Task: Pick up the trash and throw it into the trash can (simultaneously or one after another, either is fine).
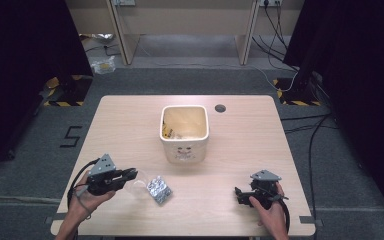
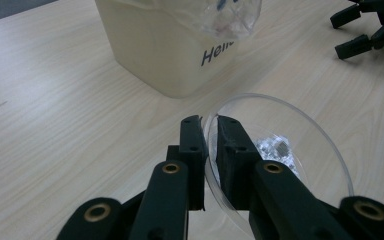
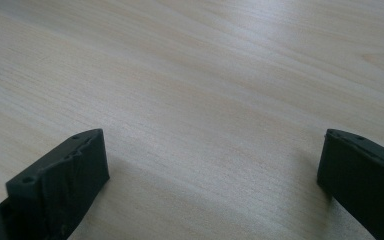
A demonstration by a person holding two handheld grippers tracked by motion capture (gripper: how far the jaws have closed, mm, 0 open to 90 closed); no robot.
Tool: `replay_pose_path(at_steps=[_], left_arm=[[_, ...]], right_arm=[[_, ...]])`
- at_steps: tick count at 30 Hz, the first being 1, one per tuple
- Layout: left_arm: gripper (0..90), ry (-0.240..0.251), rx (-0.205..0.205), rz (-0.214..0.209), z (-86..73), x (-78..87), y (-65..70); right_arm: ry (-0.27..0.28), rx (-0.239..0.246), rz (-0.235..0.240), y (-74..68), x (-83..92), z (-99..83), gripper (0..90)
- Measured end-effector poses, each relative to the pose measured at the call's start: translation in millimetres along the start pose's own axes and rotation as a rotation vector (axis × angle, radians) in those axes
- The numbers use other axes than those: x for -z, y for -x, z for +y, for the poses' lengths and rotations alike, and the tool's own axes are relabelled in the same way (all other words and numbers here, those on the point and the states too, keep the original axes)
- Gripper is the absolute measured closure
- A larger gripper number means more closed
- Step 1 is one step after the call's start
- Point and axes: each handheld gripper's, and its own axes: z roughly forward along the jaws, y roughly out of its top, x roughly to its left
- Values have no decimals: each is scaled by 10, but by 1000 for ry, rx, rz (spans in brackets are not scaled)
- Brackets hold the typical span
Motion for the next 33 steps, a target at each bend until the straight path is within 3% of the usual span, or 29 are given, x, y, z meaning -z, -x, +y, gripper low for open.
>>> replay_pose_path(at_steps=[17,33], left_arm=[[815,58,2,44,306,10,-173],[813,119,-11,95,669,179,-305]], right_arm=[[1,1,2,-1,-2,2,3],[1,2,3,-2,-4,4,2]])
